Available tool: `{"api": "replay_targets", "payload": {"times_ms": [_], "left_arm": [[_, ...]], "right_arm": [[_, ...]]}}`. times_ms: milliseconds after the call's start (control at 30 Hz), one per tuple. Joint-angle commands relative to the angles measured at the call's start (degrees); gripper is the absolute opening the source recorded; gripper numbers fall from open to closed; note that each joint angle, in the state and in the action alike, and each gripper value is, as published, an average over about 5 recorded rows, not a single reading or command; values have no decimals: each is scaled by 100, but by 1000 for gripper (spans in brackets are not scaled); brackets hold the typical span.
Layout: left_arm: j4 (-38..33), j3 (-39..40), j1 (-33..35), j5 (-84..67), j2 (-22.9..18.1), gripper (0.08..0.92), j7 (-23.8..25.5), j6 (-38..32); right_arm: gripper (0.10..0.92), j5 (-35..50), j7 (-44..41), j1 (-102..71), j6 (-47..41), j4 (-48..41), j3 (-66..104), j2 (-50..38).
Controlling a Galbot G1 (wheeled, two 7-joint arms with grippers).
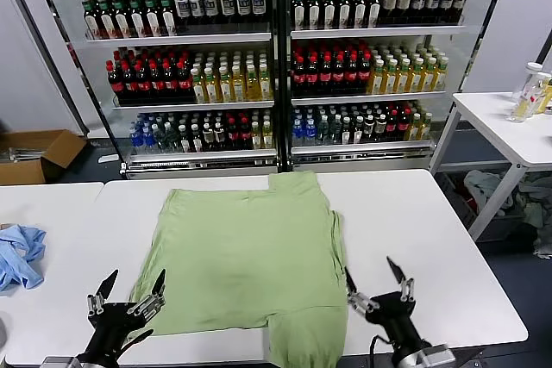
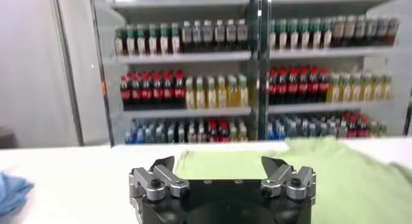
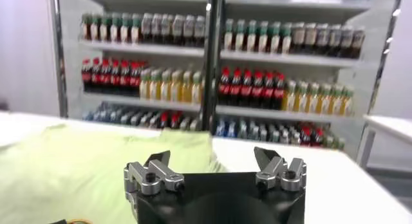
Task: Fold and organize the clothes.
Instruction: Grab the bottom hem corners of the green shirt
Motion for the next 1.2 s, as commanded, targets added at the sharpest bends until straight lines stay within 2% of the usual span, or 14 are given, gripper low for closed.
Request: {"api": "replay_targets", "payload": {"times_ms": [33, 533, 867, 967, 1200], "left_arm": [[412, -105, -91, -33, 214, 822, 10, 1156], [1233, -46, -489, -67, 351, 823, -19, 1174], [1534, 69, -527, -93, 307, 820, -60, 1176], [1553, 99, -511, -162, 290, 778, -59, 1179], [1553, 139, -478, -345, 241, 576, -18, 1183]], "right_arm": [[822, -649, 77, -401, -463, -124, -736, 79], [823, -657, 102, -476, -718, -515, -1041, 133], [817, -69, 132, -410, -908, -638, -1062, 137], [773, 277, 179, -383, -1013, -637, -1043, 127], [594, 891, 229, -368, -1213, -562, -936, 81]]}}
